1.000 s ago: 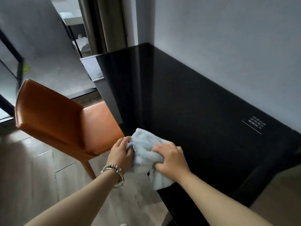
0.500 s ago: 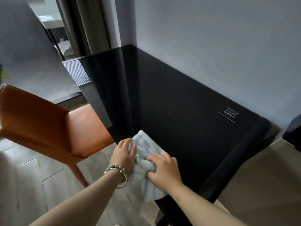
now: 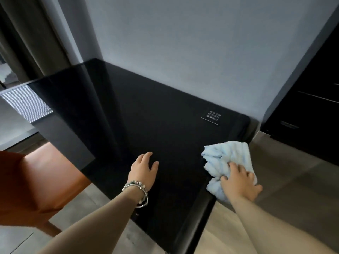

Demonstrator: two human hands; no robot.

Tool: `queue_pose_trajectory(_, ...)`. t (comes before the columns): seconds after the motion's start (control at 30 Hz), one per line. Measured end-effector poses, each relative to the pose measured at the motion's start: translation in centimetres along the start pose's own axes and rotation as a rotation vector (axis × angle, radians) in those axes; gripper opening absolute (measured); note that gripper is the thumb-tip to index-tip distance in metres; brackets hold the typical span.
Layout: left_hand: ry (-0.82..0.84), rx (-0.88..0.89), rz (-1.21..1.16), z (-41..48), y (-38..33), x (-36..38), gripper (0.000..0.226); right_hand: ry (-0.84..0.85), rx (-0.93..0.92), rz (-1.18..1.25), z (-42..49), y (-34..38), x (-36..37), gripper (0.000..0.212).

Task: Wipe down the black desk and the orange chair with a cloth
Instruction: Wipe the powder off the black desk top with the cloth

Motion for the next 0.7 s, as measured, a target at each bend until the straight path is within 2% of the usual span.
queue_pose_trajectory(0.07, 0.052, 0.063, 0.027, 0.1, -2.0, 1.4, 0.046, -0.019, 0.234, 0.051, -0.9, -5.0, -1.0, 0.038)
queue_pose_trajectory(0.13, 0.092, 0.115, 0.058, 0.2, -3.5, 2.3, 0.046, -0.092, 0.339, 0.119, -1.6, -7.6, -2.1, 0.040)
queue_pose_trajectory(0.2, 0.109, 0.139, 0.084, 0.5, -4.1, 2.6, 0.047, -0.211, 0.281, 0.169, -1.1, -6.6, -3.5, 0.042)
queue_pose_trajectory(0.3, 0.107, 0.126, 0.102, 1.1, -3.5, 2.0, 0.047, -0.311, 0.070, 0.219, 0.8, -1.1, -4.7, 0.044)
queue_pose_trajectory(0.37, 0.095, 0.109, 0.105, 1.7, -2.6, 1.1, 0.047, -0.265, -0.062, 0.200, 2.3, 2.8, -4.2, 0.044)
queue_pose_trajectory(0.43, 0.072, 0.079, 0.106, 2.4, -1.5, -0.1, 0.048, -0.183, -0.116, 0.163, 3.8, 5.4, -2.9, 0.044)
queue_pose_trajectory(0.57, 0.005, -0.002, 0.094, 3.5, 0.9, -2.6, 0.047, 0.022, 0.005, 0.143, 5.9, 7.0, 0.6, 0.047)
queue_pose_trajectory(0.7, -0.044, -0.054, 0.058, 4.2, 3.0, -4.5, 0.047, 0.188, 0.021, 0.067, 7.9, 10.1, 2.7, 0.059)
Point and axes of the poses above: each hand's wrist, its own z-axis towards the middle knuckle, its own x-axis out of the palm, y = z × x, the point moved 9 cm from there along z, towards the middle knuckle, and after that the axes turned 11 degrees about -x, right-handed, at the moved point
